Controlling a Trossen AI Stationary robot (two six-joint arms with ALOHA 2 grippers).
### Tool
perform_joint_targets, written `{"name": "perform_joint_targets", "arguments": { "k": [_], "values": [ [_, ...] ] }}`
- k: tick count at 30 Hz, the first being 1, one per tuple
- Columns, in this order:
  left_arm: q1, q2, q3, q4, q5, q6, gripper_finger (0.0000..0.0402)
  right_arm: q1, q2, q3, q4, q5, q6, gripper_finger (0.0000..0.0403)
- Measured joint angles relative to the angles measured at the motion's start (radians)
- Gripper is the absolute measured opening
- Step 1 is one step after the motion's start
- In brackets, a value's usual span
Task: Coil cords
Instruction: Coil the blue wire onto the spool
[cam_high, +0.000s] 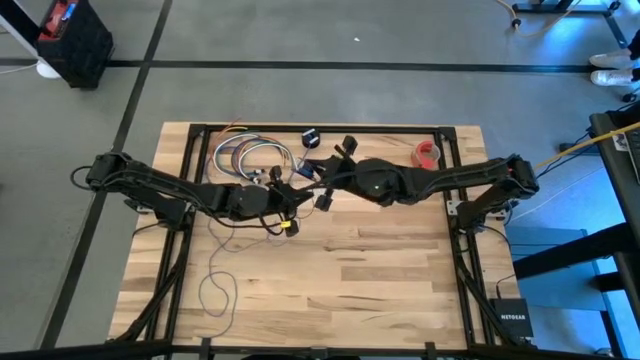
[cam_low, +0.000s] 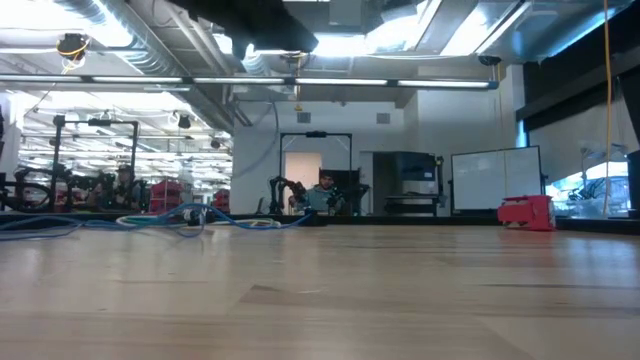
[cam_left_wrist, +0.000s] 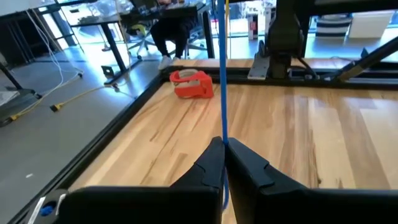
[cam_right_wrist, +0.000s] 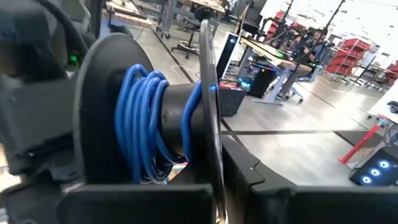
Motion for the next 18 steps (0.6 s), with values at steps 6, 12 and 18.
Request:
{"name": "perform_joint_targets", "arguments": {
  "k": [6,12,18],
  "values": [
    [0.000,0.000,0.000,-0.046,0.000,-0.023,0.0005,0.000,-0.041,0.000,0.002,-0.008,0.000,0.0008],
    [0.000,0.000,-0.001,-0.097,-0.001,-0.040,0.0005,0.000,-0.082,0.002,0.002,-0.008,-0.015,0.0008],
    [0.000,0.000,-0.001,-0.120,-0.002,-0.045,0.0005,0.000,-0.093,0.002,-0.002,-0.008,-0.020,0.0008]
  ]
}}
